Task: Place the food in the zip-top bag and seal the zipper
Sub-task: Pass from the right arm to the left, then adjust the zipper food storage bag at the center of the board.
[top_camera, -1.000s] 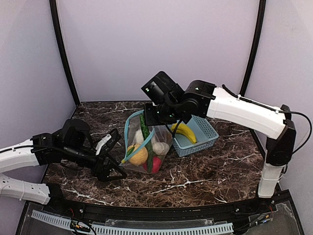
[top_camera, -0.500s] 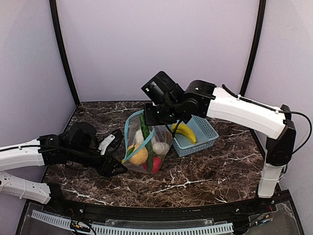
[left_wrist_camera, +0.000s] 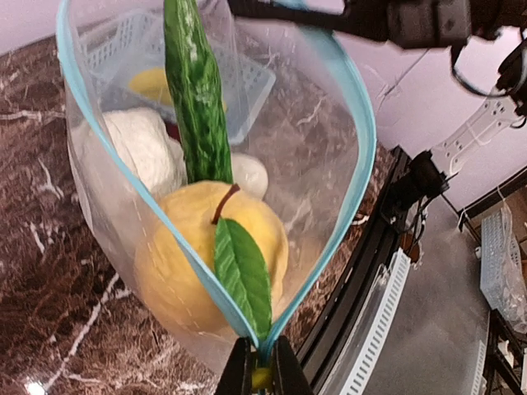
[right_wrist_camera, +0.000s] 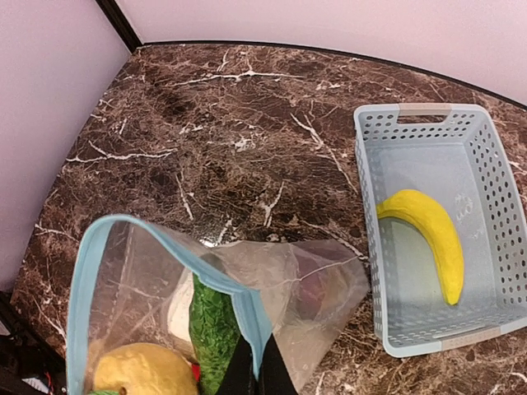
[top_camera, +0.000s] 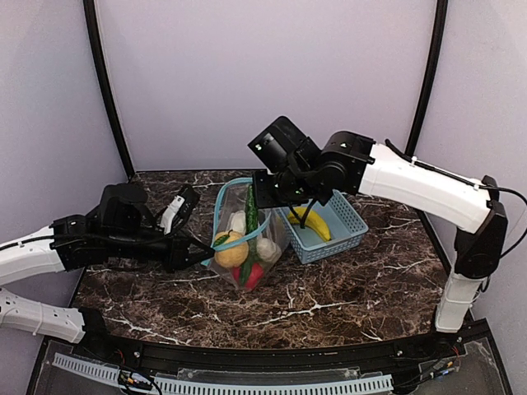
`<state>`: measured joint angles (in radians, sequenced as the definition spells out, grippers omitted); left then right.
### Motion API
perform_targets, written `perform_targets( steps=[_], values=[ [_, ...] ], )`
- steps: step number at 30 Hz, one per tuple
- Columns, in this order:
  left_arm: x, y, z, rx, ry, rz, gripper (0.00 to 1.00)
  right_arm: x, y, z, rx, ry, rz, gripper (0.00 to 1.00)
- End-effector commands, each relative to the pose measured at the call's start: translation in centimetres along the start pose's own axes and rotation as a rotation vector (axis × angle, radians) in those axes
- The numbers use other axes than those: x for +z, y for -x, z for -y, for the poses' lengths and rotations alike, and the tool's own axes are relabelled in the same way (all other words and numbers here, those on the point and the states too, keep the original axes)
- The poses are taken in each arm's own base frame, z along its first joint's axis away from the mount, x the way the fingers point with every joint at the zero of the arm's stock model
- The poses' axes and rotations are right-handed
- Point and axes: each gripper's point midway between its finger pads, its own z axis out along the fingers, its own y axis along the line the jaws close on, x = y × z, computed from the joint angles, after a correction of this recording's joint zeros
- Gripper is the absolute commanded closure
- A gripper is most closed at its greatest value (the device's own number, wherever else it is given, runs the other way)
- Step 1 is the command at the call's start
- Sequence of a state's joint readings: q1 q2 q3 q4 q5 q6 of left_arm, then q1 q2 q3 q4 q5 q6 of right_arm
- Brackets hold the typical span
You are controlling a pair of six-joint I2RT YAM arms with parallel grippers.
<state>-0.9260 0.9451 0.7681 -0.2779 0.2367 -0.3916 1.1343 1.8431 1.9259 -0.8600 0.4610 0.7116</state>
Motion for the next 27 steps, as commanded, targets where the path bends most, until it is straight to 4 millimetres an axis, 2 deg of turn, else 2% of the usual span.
perform_targets(
  steps=[1, 2, 4, 6, 7, 8, 11, 14, 16, 20, 27],
  values=[
    [-3.5, 6.3, 3.0, 0.087, -0.024, 0.148, 0.99, -4.4, 2.8, 2.9, 0.04, -0.017, 0.084, 1.0],
    [-4.0, 7.4, 3.8, 0.097, -0.042, 0.165, 0.99, -4.8, 2.6, 3.4, 0.046, -0.019, 0.08, 1.0],
    [-4.1, 8.1, 4.9, 0.125, -0.081, 0.161, 0.99, -5.5, 2.0, 4.1, 0.063, -0.021, 0.072, 1.0],
    [-3.4, 7.5, 4.8, 0.139, -0.083, 0.108, 0.99, -5.9, 1.2, 4.8, 0.089, -0.017, 0.06, 0.96],
    [-2.8, 7.0, 4.4, 0.137, -0.067, 0.075, 0.99, -6.1, 0.8, 5.1, 0.094, -0.015, 0.056, 0.87],
    [-2.5, 6.6, 4.0, 0.14, -0.046, 0.042, 0.99, -6.2, 0.5, 5.4, 0.097, -0.017, 0.053, 0.71],
    [-1.3, 5.3, 3.3, 0.136, -0.027, -0.042, 0.99, -7.3, 0.0, 6.4, 0.098, -0.008, 0.062, 0.45],
    [-0.9, 4.6, 3.4, 0.137, -0.047, -0.074, 0.99, -8.2, -0.4, 6.7, 0.055, 0.032, 0.081, 0.26],
    [-0.9, 4.4, 3.4, 0.139, -0.048, -0.079, 0.99, -8.7, -0.4, 6.7, 0.02, 0.068, 0.091, 0.17],
    [-1.4, 4.4, 3.3, 0.147, -0.038, -0.073, 0.99, -8.5, -1.2, 6.6, -0.051, 0.113, 0.054, 0.08],
    [-2.4, 5.0, 3.8, 0.158, -0.043, -0.051, 0.99, -5.4, -2.5, 6.5, -0.116, 0.156, -0.064, 0.06]
  ],
)
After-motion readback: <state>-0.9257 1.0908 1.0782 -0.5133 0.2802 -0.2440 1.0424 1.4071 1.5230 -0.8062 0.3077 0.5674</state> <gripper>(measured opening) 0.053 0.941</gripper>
